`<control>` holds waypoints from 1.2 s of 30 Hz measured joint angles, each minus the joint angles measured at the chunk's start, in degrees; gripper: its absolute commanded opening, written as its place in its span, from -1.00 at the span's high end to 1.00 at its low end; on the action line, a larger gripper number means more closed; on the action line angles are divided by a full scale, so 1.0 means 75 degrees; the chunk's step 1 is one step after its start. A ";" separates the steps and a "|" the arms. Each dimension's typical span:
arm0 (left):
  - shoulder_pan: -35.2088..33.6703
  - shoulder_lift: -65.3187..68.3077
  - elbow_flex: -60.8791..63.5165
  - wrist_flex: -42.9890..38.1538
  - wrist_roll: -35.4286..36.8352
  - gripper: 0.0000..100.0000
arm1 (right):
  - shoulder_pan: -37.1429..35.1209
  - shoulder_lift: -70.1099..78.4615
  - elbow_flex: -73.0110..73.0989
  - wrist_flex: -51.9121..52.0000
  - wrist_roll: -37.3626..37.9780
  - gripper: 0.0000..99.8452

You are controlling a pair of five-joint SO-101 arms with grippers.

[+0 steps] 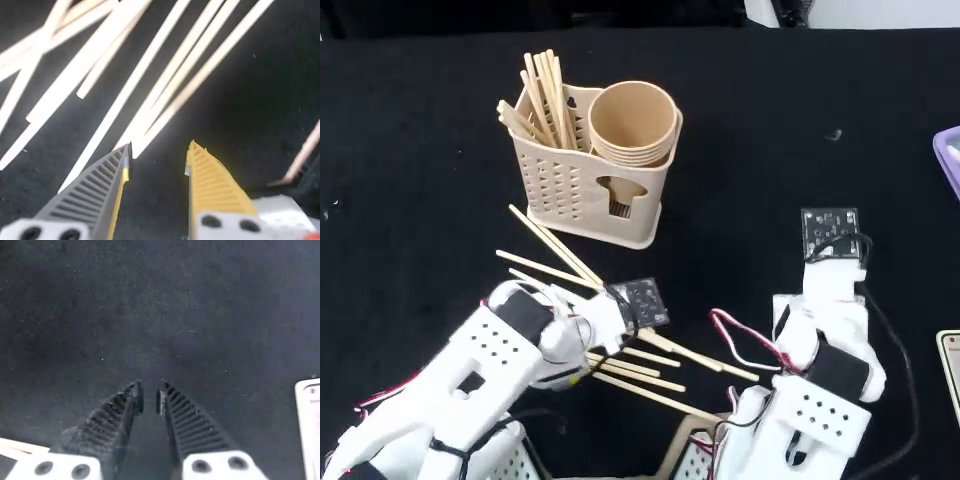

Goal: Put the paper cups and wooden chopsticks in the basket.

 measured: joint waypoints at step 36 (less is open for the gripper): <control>-0.0797 -0.0012 0.2239 -0.3259 -0.0176 0.47 | -0.0750 0.0000 0.0821 -0.0621 -0.0727 0.86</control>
